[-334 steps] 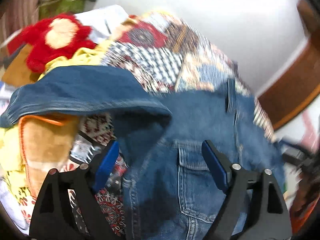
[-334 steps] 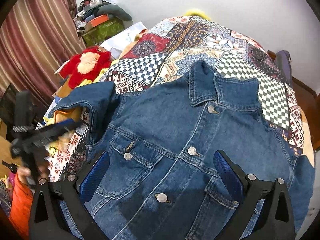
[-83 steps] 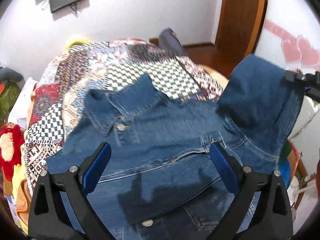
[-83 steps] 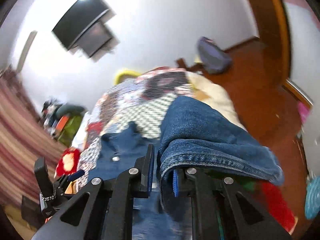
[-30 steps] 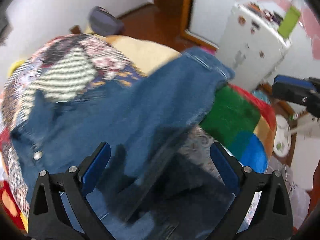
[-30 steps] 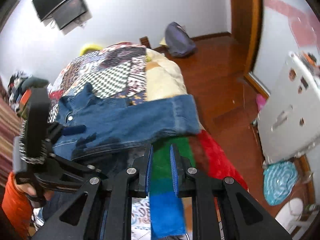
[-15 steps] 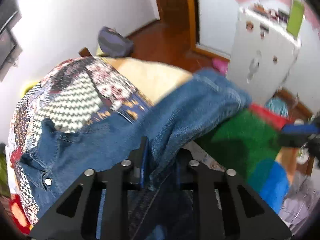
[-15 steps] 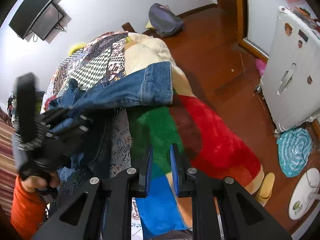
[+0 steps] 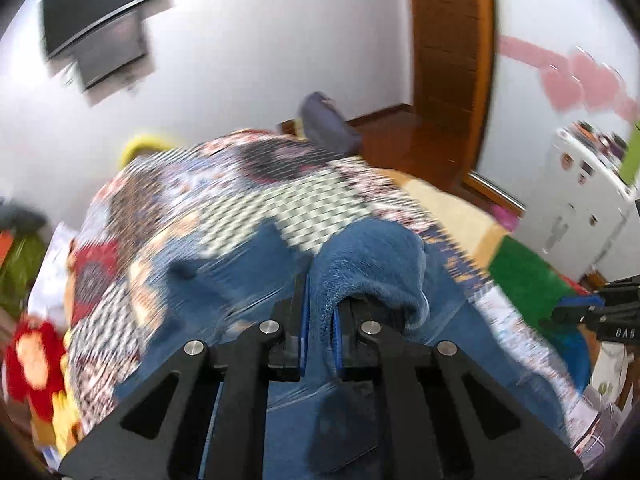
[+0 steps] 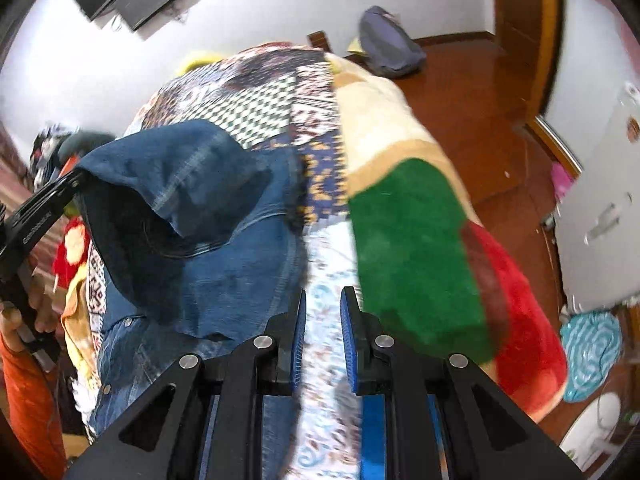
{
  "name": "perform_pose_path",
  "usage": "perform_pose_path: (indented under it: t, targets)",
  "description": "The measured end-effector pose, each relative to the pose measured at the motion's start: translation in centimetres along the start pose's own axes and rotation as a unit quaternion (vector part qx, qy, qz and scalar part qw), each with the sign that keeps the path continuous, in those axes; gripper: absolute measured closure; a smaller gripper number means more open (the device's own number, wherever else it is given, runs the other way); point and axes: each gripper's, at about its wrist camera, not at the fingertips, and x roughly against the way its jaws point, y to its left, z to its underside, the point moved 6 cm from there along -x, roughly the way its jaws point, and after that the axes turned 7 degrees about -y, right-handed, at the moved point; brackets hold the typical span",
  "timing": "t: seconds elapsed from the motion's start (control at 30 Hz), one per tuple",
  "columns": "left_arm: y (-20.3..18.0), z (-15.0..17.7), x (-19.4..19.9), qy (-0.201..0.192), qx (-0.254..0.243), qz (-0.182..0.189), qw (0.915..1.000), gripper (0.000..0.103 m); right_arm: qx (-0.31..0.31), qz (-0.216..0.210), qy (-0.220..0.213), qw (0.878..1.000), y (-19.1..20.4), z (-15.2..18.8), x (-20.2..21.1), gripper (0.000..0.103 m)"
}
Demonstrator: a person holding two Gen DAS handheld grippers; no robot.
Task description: Fold large clothes
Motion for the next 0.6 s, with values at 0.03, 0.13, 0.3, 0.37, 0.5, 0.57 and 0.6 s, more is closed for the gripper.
perform_pose_path:
  t: [0.03,0.13,0.3,0.37,0.5,0.57,0.6]
  targets:
    - [1.0,0.5,0.3,0.003,0.007,-0.006,1.0,0.094,0.011,-0.001,0.003,1.0,1.0,-0.1,-0.5,0.09]
    - [5.0,3.5,1.0,0.02,0.039,-0.022,0.9988,0.094,0.037,-0.001,0.01,0.999,3.3,-0.3,-1.5,0.09]
    - [8.7,11.3,0.8,0.074,0.12,-0.018,0.9898,0.093,0.112,0.048,0.037,0.992,6.0,0.5,-6.3,0.09]
    - [9.3,14.0,0.8,0.092,0.152,-0.004,0.9841,0.093,0.119,0.061,0.074,0.988,5.9,1.7,-8.6,0.09]
    - [10.2,18.2,1.5,0.119,0.194,-0.001,0.9737,0.078,0.111,0.066,0.089,0.988,5.0,2.9,-9.8,0.09]
    - [10.3,19.6,1.9,0.128,0.195,-0.012,0.9724,0.07,0.11,0.058,0.088,0.988,4.6,2.9,-9.6,0.089]
    - [10.4,19.9,2.0,0.13,0.193,-0.019,0.9725,0.066,0.108,0.059,0.088,0.988,4.4,2.9,-9.6,0.089]
